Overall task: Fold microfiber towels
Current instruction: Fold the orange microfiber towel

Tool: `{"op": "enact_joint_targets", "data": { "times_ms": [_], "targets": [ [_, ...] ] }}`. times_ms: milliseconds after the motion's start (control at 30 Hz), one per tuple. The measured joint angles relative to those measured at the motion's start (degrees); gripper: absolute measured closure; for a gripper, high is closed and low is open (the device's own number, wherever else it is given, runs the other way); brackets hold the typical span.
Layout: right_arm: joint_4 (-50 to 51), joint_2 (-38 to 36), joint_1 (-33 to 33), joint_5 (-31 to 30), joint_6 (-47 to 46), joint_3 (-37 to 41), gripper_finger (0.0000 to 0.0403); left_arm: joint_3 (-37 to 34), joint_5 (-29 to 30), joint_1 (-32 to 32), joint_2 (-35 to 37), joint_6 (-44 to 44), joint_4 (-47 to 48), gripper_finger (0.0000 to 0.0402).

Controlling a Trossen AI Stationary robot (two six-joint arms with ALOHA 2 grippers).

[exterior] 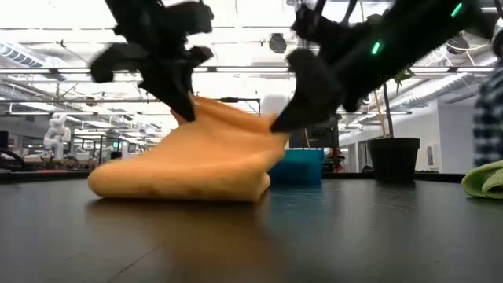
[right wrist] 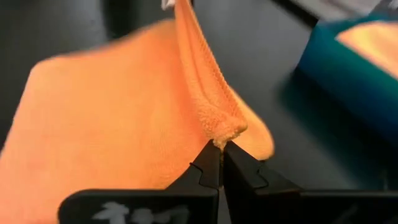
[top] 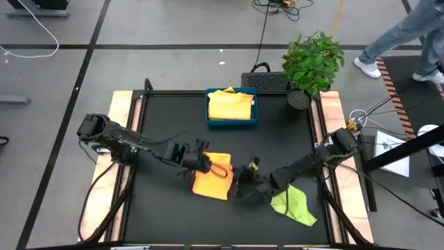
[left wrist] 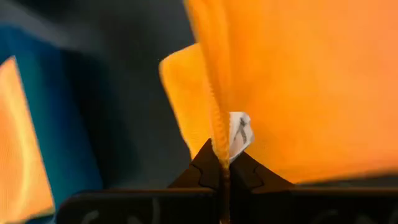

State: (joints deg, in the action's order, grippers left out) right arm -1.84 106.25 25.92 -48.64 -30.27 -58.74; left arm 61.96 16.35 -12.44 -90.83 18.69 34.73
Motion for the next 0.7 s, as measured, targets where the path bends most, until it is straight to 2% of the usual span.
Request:
{"op": "enact_joint_targets", "data": {
  "times_ms": [167,300,367,533,700],
  "targets": [
    [-24.18,0.01,-6.85,10.4,5.73,11.42,0.0403,-1.51,-2.38,5.56,-0.09,-1.09,0.43,0.0399],
    [-41.38,0.02,-8.88,14.36,10.95,17.69,0.0403,-2.11,-4.68,5.7,-0.07,-3.93,2.58,0.0399],
    [-44.02,0.01,-9.99,16.11,11.47,18.8,0.0403,-2.78,-4.56,5.2,-0.04,-3.02,1.78,0.0399],
    [-42.02,0.05,-12.71,18.59,11.05,19.1,0.0403,-5.62,-4.29,7.63,-0.57,0.74,-4.44,0.0399],
    [-42.74,0.07,-14.86,20.68,11.93,19.01,0.0403,-6.51,-3.76,9.62,-0.66,-4.26,-2.17,0.0397]
  ]
}}
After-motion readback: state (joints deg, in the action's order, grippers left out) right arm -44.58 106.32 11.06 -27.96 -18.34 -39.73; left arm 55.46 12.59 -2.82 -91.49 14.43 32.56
